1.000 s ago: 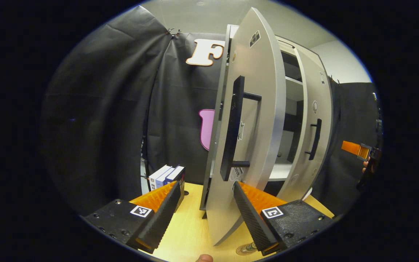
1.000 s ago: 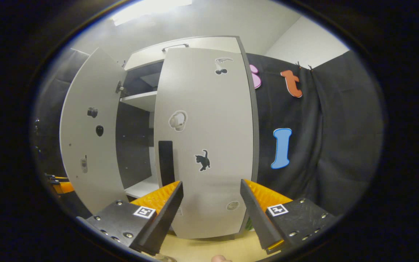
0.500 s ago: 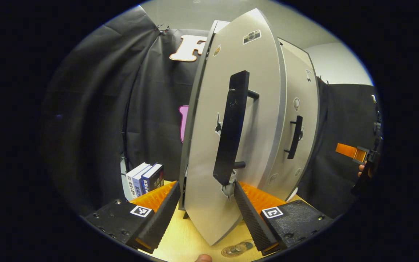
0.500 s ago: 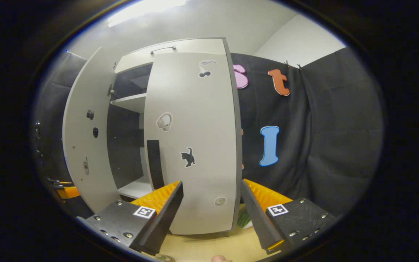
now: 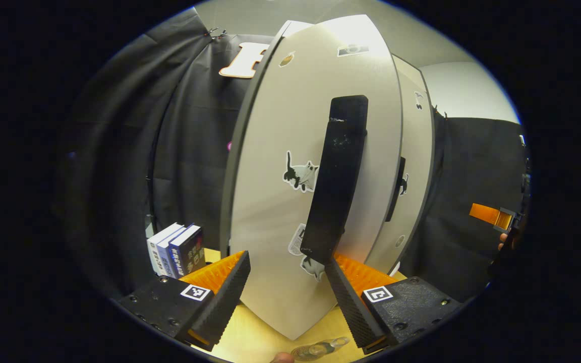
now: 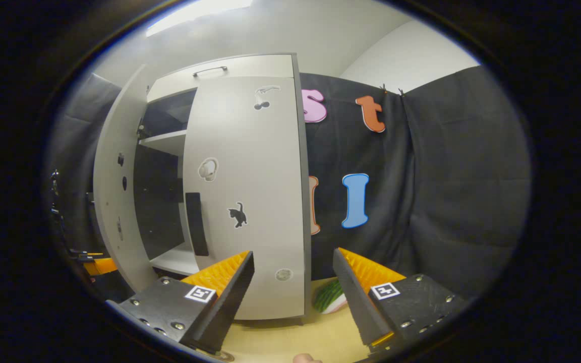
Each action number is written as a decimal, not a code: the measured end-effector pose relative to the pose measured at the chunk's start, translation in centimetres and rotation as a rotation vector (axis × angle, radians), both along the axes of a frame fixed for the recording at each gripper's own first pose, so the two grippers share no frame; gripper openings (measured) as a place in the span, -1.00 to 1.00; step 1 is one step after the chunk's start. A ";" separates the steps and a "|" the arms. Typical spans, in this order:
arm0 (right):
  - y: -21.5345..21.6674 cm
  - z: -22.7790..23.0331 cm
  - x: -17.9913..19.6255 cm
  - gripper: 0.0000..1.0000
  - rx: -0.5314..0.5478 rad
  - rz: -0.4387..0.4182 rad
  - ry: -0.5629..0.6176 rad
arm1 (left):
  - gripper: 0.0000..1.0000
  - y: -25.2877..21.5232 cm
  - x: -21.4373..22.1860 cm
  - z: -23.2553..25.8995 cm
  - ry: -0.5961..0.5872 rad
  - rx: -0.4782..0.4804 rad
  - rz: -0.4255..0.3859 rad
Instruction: Grasp the bottle in the cabinet with the left hand and place it on the coaster, then close the right door with the right hand and the left door with the left hand.
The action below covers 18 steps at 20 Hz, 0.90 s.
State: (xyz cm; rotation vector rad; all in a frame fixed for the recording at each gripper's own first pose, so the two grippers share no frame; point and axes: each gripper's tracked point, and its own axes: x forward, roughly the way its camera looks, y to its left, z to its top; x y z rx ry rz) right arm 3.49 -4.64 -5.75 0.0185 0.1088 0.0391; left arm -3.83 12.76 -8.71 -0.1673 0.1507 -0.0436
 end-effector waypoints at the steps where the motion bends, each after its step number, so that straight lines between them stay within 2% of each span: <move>1: -0.4 0.1 -0.1 0.92 0.000 -0.011 -0.004 | 0.89 -1.0 0.5 0.1 -0.007 -0.013 -0.019; 8: -3.0 0.0 -0.9 0.92 0.000 -0.071 -0.003 | 0.89 -5.0 3.3 0.1 -0.013 0.010 -0.102; 18: -3.3 -0.1 -1.2 0.92 0.005 -0.086 0.001 | 0.89 -5.4 4.7 1.4 -0.048 0.010 -0.112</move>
